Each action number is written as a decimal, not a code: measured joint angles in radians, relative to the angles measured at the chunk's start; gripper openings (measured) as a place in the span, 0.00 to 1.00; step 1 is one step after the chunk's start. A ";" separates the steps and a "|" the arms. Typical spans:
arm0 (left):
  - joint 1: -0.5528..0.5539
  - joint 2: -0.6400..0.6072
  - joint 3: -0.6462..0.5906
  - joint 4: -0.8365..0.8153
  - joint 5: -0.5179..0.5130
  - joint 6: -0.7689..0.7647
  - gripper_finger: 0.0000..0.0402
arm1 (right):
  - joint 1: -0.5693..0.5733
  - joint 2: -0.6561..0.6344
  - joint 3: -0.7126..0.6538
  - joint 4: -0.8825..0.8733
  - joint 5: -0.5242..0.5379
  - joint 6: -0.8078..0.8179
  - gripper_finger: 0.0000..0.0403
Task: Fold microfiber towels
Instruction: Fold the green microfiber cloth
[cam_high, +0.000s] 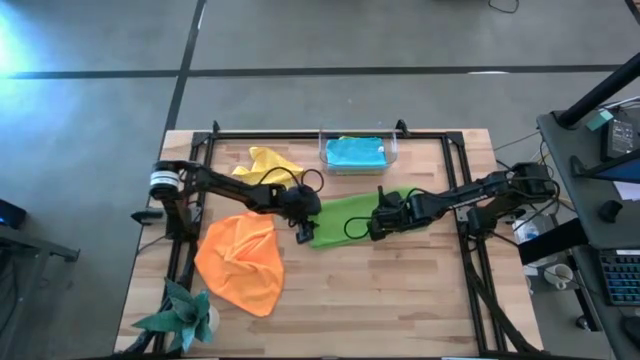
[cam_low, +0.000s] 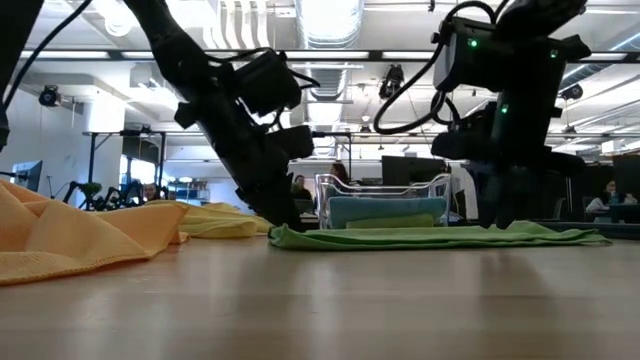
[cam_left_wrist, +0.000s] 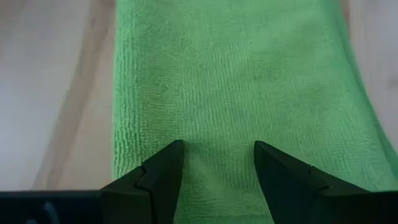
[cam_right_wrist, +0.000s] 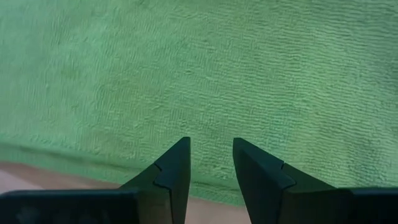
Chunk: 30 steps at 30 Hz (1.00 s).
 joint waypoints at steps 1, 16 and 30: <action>0.000 0.005 0.000 0.004 0.020 0.000 0.45 | -0.003 0.000 -0.003 0.001 0.005 0.006 0.29; -0.006 0.095 0.000 0.194 0.392 -0.002 0.45 | -0.021 0.000 -0.008 0.264 0.017 -0.089 0.28; -0.004 -0.146 -0.007 0.024 0.199 -0.017 0.45 | 0.046 0.001 -0.007 0.573 -0.043 -0.123 0.27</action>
